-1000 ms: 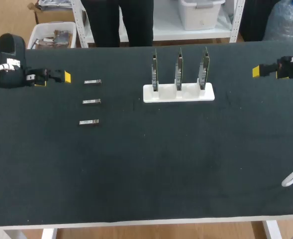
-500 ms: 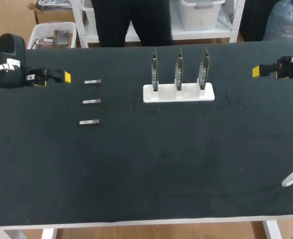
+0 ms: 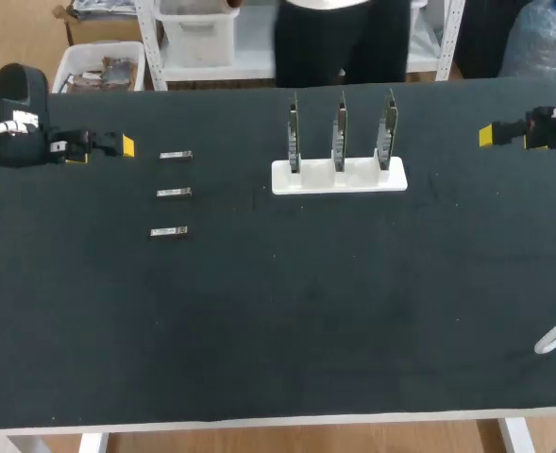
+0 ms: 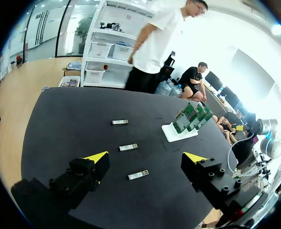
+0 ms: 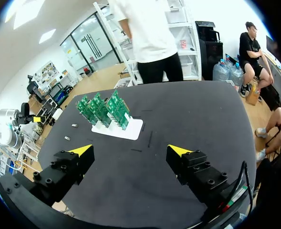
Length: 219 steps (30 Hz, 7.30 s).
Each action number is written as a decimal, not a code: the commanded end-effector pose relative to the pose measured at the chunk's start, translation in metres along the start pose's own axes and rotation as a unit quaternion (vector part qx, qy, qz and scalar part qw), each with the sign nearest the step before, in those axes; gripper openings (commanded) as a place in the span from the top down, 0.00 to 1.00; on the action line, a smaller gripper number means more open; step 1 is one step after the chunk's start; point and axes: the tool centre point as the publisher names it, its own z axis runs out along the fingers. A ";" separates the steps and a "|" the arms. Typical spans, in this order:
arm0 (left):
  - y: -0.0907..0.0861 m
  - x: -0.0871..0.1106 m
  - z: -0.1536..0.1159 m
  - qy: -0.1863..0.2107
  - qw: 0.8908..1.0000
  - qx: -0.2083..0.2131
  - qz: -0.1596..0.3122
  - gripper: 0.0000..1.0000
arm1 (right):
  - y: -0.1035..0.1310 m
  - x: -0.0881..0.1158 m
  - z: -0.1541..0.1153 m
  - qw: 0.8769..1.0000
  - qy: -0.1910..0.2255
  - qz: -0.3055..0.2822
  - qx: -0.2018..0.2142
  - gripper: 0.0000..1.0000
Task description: Pick up the optical module with the left hand, and insert it into the network port with the right hand.
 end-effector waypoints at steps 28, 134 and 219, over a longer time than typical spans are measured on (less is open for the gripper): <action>-0.016 0.029 0.028 0.172 0.976 0.015 0.133 0.00 | 0.000 0.000 0.000 1.000 0.000 0.000 0.000 0.00; 0.003 0.068 0.047 0.420 0.781 0.014 0.462 0.00 | 0.000 0.000 0.000 1.000 0.000 0.000 0.000 0.00; 0.025 0.100 0.101 0.437 0.784 0.053 0.439 0.00 | 0.000 0.000 0.000 1.000 0.000 0.000 0.000 0.00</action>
